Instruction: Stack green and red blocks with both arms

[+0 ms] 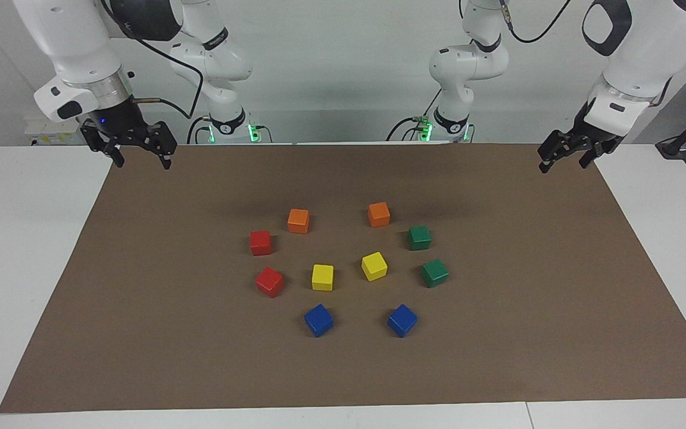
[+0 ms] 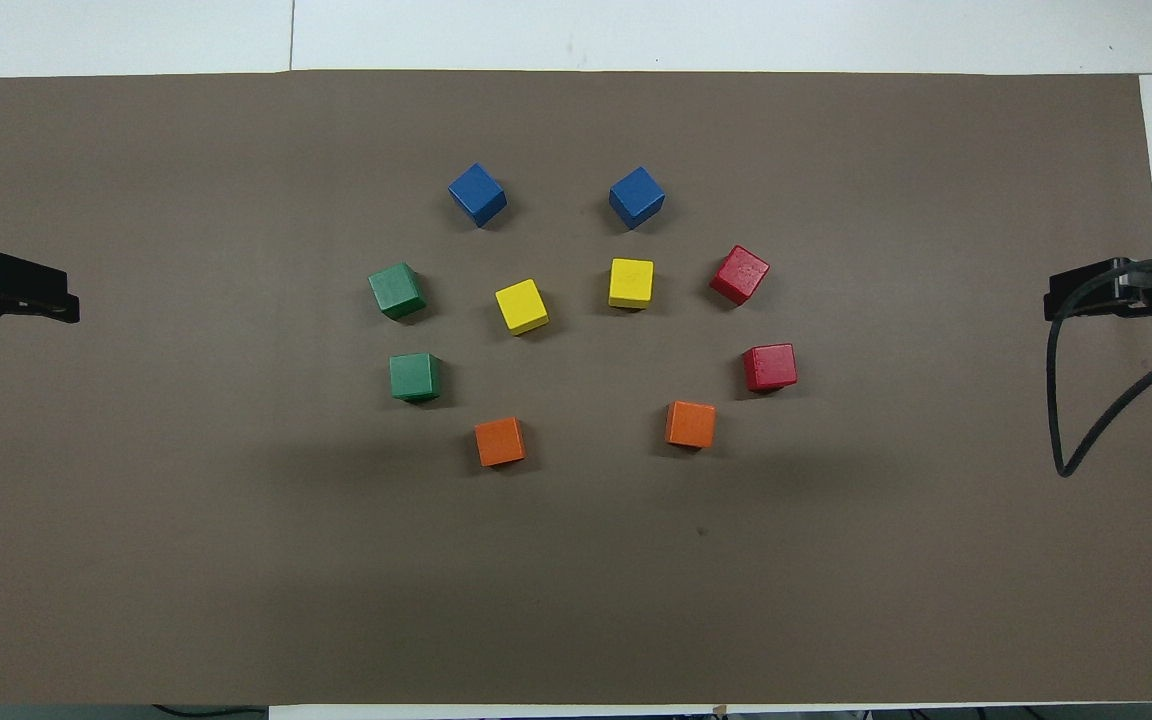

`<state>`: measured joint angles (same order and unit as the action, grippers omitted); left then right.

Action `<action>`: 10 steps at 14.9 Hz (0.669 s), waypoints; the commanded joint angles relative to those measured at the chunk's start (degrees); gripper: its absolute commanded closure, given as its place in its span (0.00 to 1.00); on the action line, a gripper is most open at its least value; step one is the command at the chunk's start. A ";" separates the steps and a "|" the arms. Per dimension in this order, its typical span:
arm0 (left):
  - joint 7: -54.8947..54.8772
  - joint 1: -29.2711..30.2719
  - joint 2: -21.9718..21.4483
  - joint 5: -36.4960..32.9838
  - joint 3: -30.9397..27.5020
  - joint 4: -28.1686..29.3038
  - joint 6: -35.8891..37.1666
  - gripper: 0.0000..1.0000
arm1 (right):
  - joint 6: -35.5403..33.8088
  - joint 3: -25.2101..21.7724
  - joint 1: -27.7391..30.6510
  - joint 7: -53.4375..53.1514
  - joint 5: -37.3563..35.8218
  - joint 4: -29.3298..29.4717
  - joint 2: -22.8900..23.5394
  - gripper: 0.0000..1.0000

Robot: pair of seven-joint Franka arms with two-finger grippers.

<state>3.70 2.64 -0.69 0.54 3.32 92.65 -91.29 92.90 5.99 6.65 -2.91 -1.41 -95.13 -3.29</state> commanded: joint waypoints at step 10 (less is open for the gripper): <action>-1.50 0.26 -1.42 0.96 0.37 2.87 -1.26 0.00 | 20.77 1.22 -8.56 -7.70 3.52 -16.99 -4.18 0.00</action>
<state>3.42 2.64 -0.69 0.54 3.40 92.87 -91.29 104.42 6.89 2.55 -5.34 1.18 -102.42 -3.99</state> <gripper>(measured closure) 0.000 0.000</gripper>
